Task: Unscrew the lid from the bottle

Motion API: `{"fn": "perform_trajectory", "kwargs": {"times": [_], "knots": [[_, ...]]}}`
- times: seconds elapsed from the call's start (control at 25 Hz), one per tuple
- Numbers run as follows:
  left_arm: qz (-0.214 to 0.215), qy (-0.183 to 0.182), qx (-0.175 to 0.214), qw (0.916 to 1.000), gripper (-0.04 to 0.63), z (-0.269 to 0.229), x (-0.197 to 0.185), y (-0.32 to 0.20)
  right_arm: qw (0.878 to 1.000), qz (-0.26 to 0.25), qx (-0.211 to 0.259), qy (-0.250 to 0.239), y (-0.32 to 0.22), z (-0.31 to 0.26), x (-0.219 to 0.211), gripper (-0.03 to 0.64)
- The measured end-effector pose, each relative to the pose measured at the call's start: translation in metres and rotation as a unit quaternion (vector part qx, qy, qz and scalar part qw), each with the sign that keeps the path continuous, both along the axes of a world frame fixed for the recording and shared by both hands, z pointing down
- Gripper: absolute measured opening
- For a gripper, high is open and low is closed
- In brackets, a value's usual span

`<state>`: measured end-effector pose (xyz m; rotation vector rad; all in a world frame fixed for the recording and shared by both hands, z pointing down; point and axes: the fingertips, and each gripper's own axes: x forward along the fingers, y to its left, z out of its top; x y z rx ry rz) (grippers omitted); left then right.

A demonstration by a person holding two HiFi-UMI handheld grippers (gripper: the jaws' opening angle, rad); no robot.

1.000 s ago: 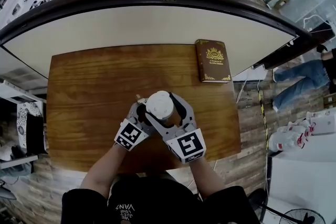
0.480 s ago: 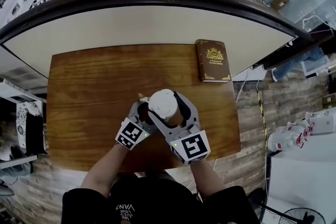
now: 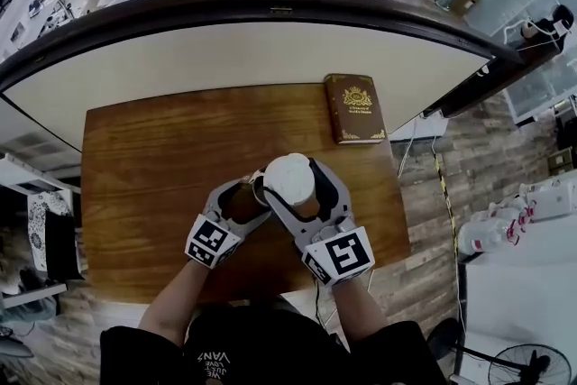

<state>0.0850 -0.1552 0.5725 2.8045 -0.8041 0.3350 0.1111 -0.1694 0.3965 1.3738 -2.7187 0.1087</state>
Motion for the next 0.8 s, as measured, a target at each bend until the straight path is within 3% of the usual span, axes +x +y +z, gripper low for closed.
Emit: {"fn": "perform_trajectory", "kwargs": {"times": [0.24, 0.4, 0.8], "knots": [[-0.034, 0.03, 0.013, 0.9989, 0.373, -0.038, -0.041, 0.004, 0.999, 0.031, 0.027, -0.009, 0.007, -0.038, 0.008, 0.342], [-0.033, 0.041, 0.038, 0.9979, 0.373, -0.066, -0.06, 0.009, 0.998, 0.05, 0.043, -0.006, 0.018, -0.062, 0.004, 0.343], [-0.042, 0.079, 0.071, 0.9935, 0.371, -0.121, -0.116, 0.025, 0.996, 0.066, 0.054, -0.003, 0.049, -0.082, -0.044, 0.342]]}}
